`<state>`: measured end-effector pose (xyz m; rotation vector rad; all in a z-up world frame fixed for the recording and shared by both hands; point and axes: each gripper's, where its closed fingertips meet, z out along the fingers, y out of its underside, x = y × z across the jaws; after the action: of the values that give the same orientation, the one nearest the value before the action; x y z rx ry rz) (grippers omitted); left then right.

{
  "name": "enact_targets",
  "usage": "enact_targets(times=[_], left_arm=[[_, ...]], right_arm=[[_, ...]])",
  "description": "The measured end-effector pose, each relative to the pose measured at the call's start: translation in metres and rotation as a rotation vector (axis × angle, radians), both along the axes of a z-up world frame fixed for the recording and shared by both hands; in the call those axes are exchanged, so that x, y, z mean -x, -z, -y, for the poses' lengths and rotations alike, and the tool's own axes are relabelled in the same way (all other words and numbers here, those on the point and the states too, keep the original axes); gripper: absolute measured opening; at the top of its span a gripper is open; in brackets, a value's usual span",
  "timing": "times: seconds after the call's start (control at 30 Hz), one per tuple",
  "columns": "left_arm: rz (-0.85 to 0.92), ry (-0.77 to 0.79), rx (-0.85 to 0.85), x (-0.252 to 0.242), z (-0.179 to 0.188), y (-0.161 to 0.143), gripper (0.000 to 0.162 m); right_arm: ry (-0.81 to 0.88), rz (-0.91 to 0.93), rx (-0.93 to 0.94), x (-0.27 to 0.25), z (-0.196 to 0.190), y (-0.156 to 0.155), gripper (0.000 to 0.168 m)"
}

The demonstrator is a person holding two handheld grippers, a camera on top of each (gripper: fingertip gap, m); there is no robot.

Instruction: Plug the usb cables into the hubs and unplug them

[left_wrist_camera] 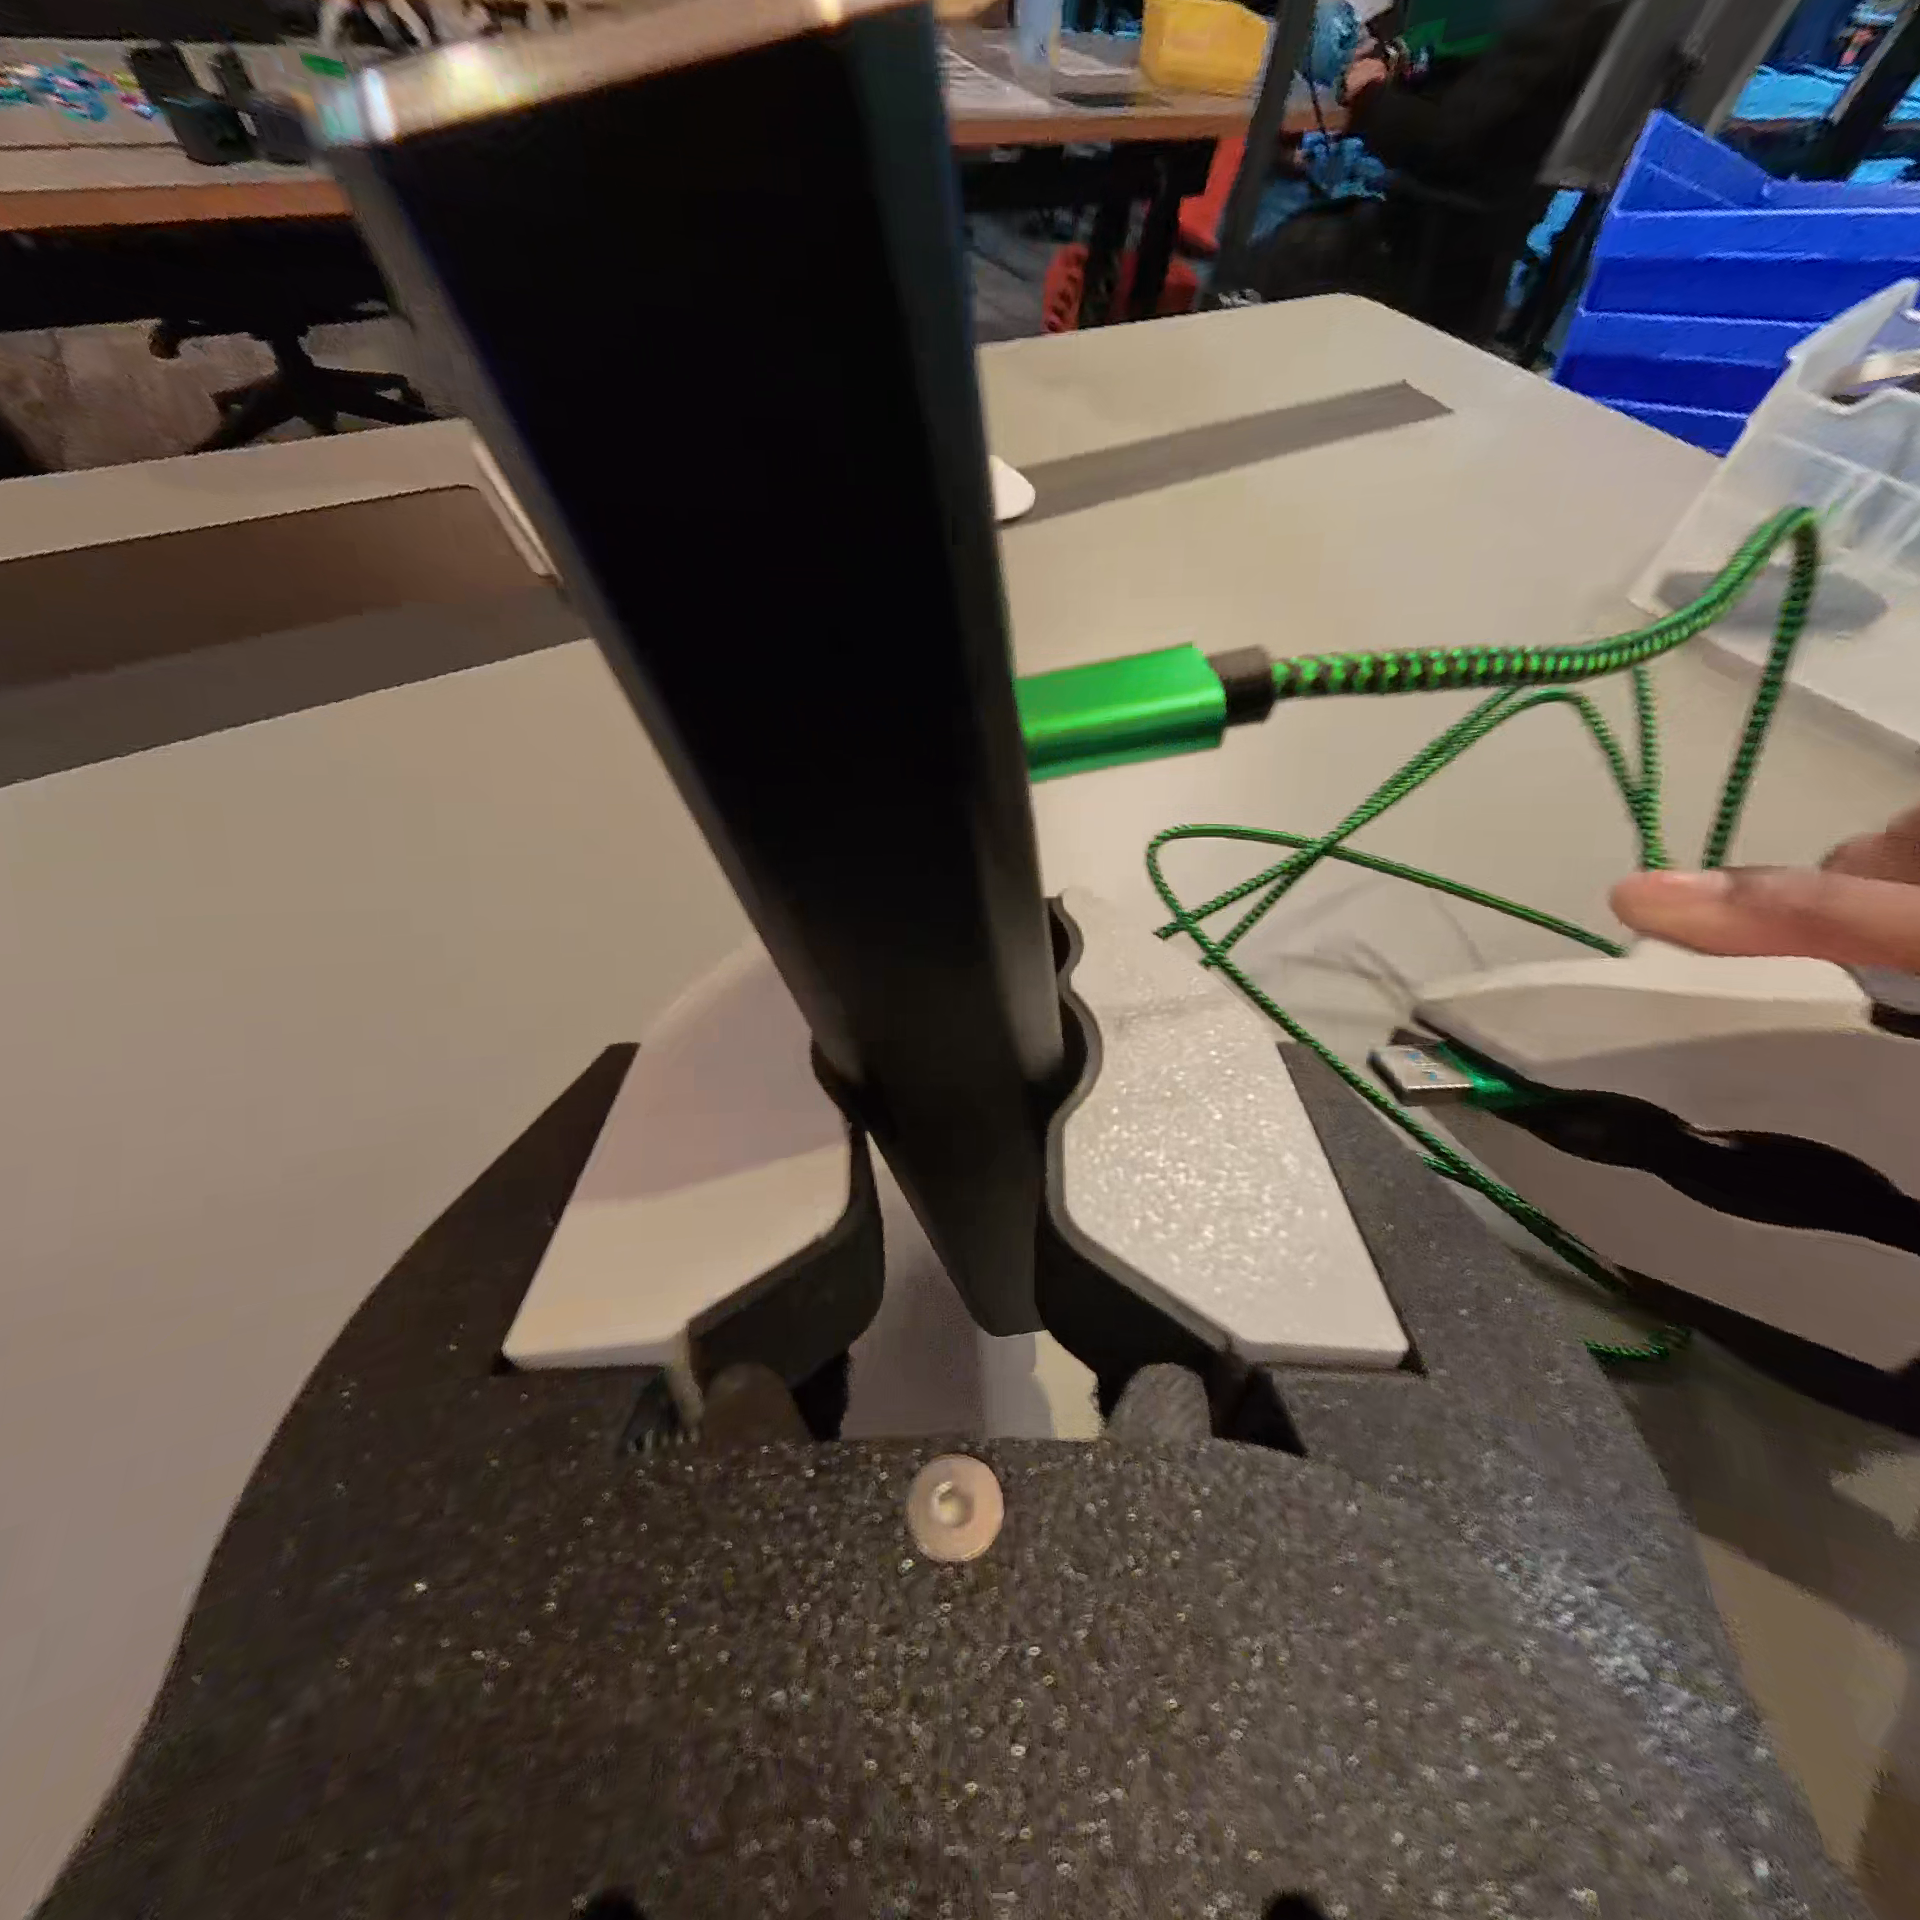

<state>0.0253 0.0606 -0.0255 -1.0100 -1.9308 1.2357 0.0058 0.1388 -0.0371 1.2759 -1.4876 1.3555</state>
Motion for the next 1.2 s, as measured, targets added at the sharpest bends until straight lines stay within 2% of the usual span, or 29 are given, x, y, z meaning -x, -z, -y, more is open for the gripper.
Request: enact_targets(times=[0.07, 0.3, 0.57, 1.2], left_arm=[[0.012, 0.035, -0.014, 0.007, -0.008, 0.003, 0.031], [0.137, 0.064, 0.039, 0.017, -0.016, 0.019, 0.031], [0.148, 0.064, 0.024, 0.017, -0.016, 0.023, 0.032], [0.191, 0.048, 0.08, 0.016, -0.013, 0.022, 0.032]], right_arm=[[-0.045, -0.002, -0.009, 0.003, -0.001, 0.005, 0.006], [-0.035, 0.103, -0.109, 0.016, 0.005, 0.018, 0.006], [-0.014, 0.139, -0.201, 0.022, 0.008, 0.032, 0.006], [0.002, 0.197, -0.22, 0.03, 0.01, 0.03, 0.006]])
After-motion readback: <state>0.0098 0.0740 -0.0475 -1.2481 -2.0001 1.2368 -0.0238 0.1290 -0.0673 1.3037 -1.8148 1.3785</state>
